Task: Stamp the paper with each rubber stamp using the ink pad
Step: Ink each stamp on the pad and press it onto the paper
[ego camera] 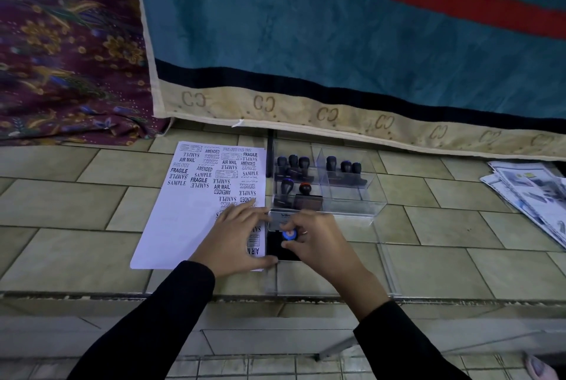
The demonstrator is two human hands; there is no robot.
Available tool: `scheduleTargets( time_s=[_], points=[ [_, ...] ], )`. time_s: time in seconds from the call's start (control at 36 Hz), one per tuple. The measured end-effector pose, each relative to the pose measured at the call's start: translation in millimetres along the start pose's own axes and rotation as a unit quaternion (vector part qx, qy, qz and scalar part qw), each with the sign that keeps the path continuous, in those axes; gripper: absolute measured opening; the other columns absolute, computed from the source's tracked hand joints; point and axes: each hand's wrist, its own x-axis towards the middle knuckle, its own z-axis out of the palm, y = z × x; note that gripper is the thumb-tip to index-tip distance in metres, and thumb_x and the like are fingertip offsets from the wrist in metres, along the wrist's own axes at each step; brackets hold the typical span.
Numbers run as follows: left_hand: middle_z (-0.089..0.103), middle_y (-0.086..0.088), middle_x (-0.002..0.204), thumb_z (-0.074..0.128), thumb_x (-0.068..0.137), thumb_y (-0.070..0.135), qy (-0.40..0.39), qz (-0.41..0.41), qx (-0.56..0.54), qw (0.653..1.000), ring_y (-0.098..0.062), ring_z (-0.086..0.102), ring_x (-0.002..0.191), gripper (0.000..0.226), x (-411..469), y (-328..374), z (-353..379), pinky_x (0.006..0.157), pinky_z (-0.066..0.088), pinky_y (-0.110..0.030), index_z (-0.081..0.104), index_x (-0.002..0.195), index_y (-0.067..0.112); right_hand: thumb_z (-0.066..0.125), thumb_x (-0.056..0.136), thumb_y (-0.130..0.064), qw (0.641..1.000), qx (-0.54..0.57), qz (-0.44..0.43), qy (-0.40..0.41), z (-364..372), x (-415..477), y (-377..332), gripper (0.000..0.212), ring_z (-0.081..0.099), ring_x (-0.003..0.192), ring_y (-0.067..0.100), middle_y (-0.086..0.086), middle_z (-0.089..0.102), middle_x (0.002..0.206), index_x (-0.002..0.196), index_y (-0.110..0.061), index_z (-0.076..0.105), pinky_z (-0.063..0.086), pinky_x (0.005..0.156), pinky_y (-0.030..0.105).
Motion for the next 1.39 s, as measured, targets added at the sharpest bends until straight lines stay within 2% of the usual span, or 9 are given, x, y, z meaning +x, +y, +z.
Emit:
scheduleTargets(
  time_s=[0.11, 0.19, 0.36, 0.44, 0.53, 0.58, 0.75, 1.19, 1.39],
  points=[
    [0.032, 0.03, 0.145, 0.045, 0.079, 0.072, 0.023, -0.003, -0.05, 0.998, 0.009, 0.003, 0.141, 0.063, -1, -1, -8, 0.12, 0.007, -0.036, 0.043, 0.132, 0.039, 0.079, 0.071, -0.009, 0.999, 0.009, 0.02, 0.025, 0, 3, 1, 0.018, 0.065, 0.077, 0.017, 0.005, 0.068, 0.093, 0.087, -0.009, 0.07, 0.054, 0.074, 0.029],
    [0.028, 0.033, 0.143, 0.042, 0.092, 0.059, 0.085, -0.036, -0.091, 0.992, 0.015, 0.004, 0.138, 0.046, -4, -15, -24, 0.117, 0.01, -0.035, 0.044, 0.133, 0.039, 0.079, 0.07, -0.007, 0.999, 0.022, 0.028, 0.022, 4, -1, 2, 0.018, 0.065, 0.078, 0.015, 0.003, 0.068, 0.094, 0.086, -0.01, 0.07, 0.057, 0.074, 0.029],
    [0.049, 0.0, 0.144, 0.051, 0.097, 0.027, 0.161, -0.143, 0.027, 0.976, -0.021, 0.03, 0.141, 0.033, -20, -72, -58, 0.115, 0.022, -0.048, 0.051, 0.13, 0.023, 0.077, 0.074, -0.006, 0.999, 0.033, 0.029, 0.02, 7, -7, 2, 0.021, 0.067, 0.082, 0.017, 0.005, 0.066, 0.097, 0.094, -0.011, 0.07, 0.058, 0.076, 0.032],
    [0.041, 0.001, 0.151, 0.05, 0.097, 0.031, 0.141, -0.218, 0.059, 0.964, -0.021, 0.024, 0.144, 0.042, -34, -90, -61, 0.117, 0.015, -0.047, 0.047, 0.137, 0.022, 0.075, 0.075, -0.007, 0.999, 0.028, 0.023, 0.013, 5, -3, -4, 0.022, 0.066, 0.082, 0.018, 0.005, 0.065, 0.095, 0.097, -0.01, 0.07, 0.058, 0.078, 0.033],
    [0.032, 0.003, 0.156, 0.046, 0.097, 0.036, 0.113, -0.241, 0.068, 0.961, -0.017, 0.017, 0.147, 0.046, -42, -96, -56, 0.117, 0.009, -0.046, 0.042, 0.142, 0.023, 0.075, 0.077, -0.01, 0.999, 0.044, 0.002, 0.019, 9, 1, -18, 0.023, 0.066, 0.081, 0.016, 0.005, 0.063, 0.096, 0.1, -0.009, 0.069, 0.057, 0.079, 0.028],
    [0.026, 0.004, 0.158, 0.043, 0.099, 0.037, 0.101, -0.244, 0.071, 0.962, -0.015, 0.014, 0.148, 0.048, -44, -95, -53, 0.119, 0.006, -0.047, 0.039, 0.144, 0.022, 0.074, 0.079, -0.011, 0.998, 0.064, -0.02, 0.012, 17, 3, -32, 0.023, 0.065, 0.081, 0.015, 0.004, 0.062, 0.096, 0.101, -0.009, 0.069, 0.057, 0.078, 0.025],
    [0.025, 0.006, 0.159, 0.042, 0.099, 0.037, 0.112, -0.244, 0.062, 0.961, -0.011, 0.016, 0.147, 0.048, -46, -95, -51, 0.119, 0.003, -0.047, 0.037, 0.145, 0.024, 0.071, 0.08, -0.012, 0.994, 0.081, -0.067, -0.027, 50, 15, -64, 0.024, 0.062, 0.084, 0.021, 0.009, 0.062, 0.095, 0.104, -0.009, 0.067, 0.054, 0.082, 0.035],
    [0.025, 0.008, 0.158, 0.041, 0.098, 0.038, 0.114, -0.253, 0.063, 0.959, -0.01, 0.015, 0.147, 0.049, -44, -102, -46, 0.119, 0.001, -0.045, 0.035, 0.145, 0.027, 0.068, 0.082, -0.012, 0.994, 0.04, -0.066, -0.076, 73, 21, -67, 0.023, 0.06, 0.086, 0.02, 0.005, 0.06, 0.098, 0.104, -0.013, 0.066, 0.053, 0.078, 0.035],
    [0.025, 0.007, 0.159, 0.041, 0.098, 0.038, 0.117, -0.254, 0.065, 0.958, -0.011, 0.015, 0.147, 0.049, -45, -102, -45, 0.12, 0.002, -0.045, 0.035, 0.145, 0.026, 0.067, 0.079, -0.005, 0.993, 0.041, -0.07, -0.084, 74, 23, -70, 0.011, 0.061, 0.086, 0.023, 0.008, 0.064, 0.096, 0.09, -0.006, 0.066, 0.052, 0.076, 0.034]
  ],
)
